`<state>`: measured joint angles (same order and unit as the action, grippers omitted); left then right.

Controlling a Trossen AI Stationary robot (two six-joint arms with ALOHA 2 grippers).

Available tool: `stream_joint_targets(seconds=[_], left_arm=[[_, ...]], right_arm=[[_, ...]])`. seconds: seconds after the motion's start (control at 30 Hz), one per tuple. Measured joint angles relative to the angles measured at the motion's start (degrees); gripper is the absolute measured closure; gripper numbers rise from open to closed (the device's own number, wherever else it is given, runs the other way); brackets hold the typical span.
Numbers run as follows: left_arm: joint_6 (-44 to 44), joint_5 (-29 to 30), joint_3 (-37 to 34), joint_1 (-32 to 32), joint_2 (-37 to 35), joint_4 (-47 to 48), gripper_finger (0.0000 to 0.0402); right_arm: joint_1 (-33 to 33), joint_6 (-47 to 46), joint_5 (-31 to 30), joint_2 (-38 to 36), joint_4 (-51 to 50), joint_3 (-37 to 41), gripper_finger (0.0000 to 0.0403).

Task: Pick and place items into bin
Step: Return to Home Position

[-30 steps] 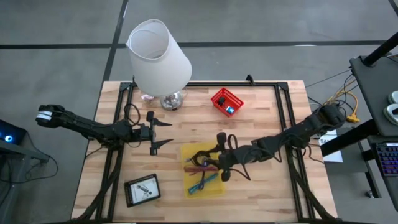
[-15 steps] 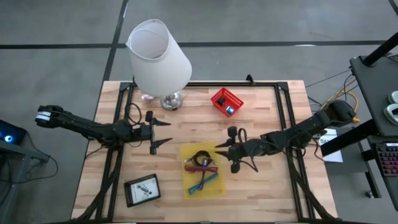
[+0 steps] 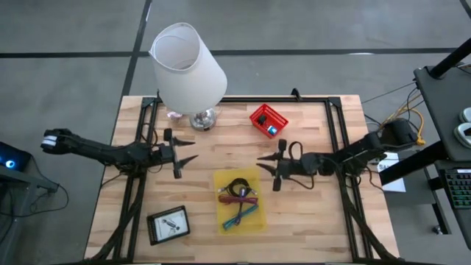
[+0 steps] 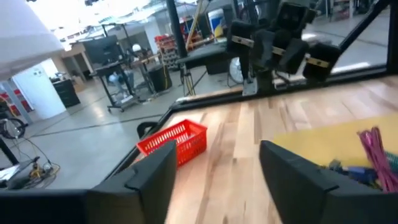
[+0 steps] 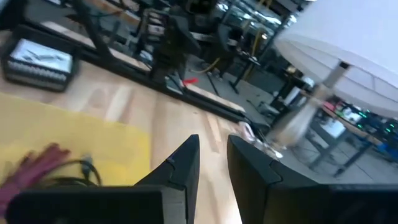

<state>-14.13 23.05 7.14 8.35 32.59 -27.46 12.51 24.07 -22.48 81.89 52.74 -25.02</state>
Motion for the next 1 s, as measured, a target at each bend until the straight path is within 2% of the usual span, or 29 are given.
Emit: stream_joint_targets(seconds=[0.2, 0.33, 0.37, 0.6, 0.73, 0.8, 0.93, 1.0], left_arm=[[-1.35, -0.09, -0.16, -1.18, -2.12, 5.40, 0.0290], [1.05, -0.11, -0.26, -1.28, -4.02, 6.21, 0.0377], [1.91, -0.15, -0.38, -1.28, -4.64, 7.30, 0.0389], [7.63, -0.62, -1.06, -1.28, -11.74, 19.30, 0.0398], [7.61, -8.97, -2.15, -1.28, -16.94, 22.02, 0.0401], [7.13, -10.87, -3.01, -1.25, -20.06, 22.02, 0.0401], [4.79, -10.80, -4.77, -1.28, -25.91, 22.70, 0.0401], [4.50, -10.82, -4.92, -1.28, -28.61, 24.57, 0.0401]], right_arm=[[-3.07, -0.02, 0.50, 0.02, -0.03, 0.84, 0.0338], [-3.72, 0.02, 0.66, 0.04, -0.04, 0.70, 0.0339], [-3.74, 0.09, 0.66, 0.04, -0.03, 0.59, 0.0339], [-3.74, 0.15, 0.66, 0.04, 0.10, 0.25, 0.0340], [-3.74, -0.02, 0.96, 0.04, 1.39, -0.35, 0.0342], [-3.87, -1.44, 3.50, 0.04, 2.91, -0.75, 0.0340], [-4.97, -2.82, 13.78, 0.04, 3.87, -0.87, 0.0340], [-5.98, -3.71, 15.76, 0.04, 3.81, -0.69, 0.0344]])
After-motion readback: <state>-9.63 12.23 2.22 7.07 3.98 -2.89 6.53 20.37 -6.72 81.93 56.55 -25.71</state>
